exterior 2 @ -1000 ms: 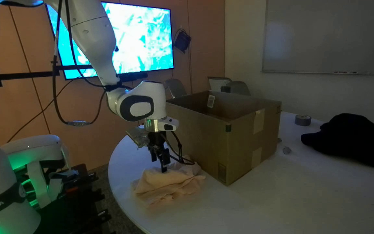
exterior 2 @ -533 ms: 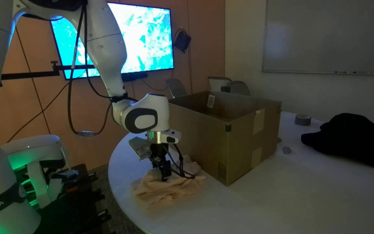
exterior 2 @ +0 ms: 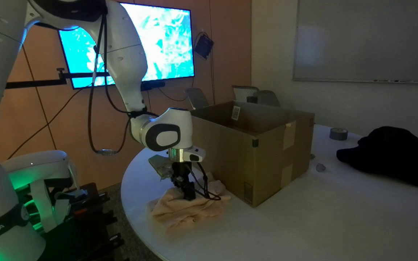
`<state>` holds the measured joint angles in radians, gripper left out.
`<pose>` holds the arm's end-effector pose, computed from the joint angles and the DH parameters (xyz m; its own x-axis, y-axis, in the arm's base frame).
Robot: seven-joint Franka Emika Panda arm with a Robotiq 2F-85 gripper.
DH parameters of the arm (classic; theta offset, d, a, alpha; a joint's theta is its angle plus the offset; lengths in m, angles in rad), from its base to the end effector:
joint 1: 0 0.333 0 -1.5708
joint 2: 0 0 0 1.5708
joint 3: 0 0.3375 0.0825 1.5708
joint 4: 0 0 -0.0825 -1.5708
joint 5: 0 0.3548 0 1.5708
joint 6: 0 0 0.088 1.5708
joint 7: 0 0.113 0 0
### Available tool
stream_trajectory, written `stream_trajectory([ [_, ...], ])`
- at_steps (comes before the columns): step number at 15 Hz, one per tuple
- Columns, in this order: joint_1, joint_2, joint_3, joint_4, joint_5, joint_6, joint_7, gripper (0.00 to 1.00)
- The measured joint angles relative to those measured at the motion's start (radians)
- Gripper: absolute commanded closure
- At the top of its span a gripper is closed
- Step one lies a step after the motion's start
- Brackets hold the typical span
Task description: Put the marker on the towel and wrap it, then put it in the box
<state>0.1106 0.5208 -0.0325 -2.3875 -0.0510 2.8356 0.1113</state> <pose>0.4797 0.0390 0.1396 0.9974 0.0184 -0.0699 0.0210 -0.9991 0.0359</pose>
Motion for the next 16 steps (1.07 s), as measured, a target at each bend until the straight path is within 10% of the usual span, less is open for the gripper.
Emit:
stream_trajectory([
  [7, 0.001, -0.003, -0.027, 0.014, 0.0, -0.004, 0.004, 1.0],
  [16, -0.04, -0.124, -0.049, -0.043, -0.005, -0.052, -0.009, 1.0],
])
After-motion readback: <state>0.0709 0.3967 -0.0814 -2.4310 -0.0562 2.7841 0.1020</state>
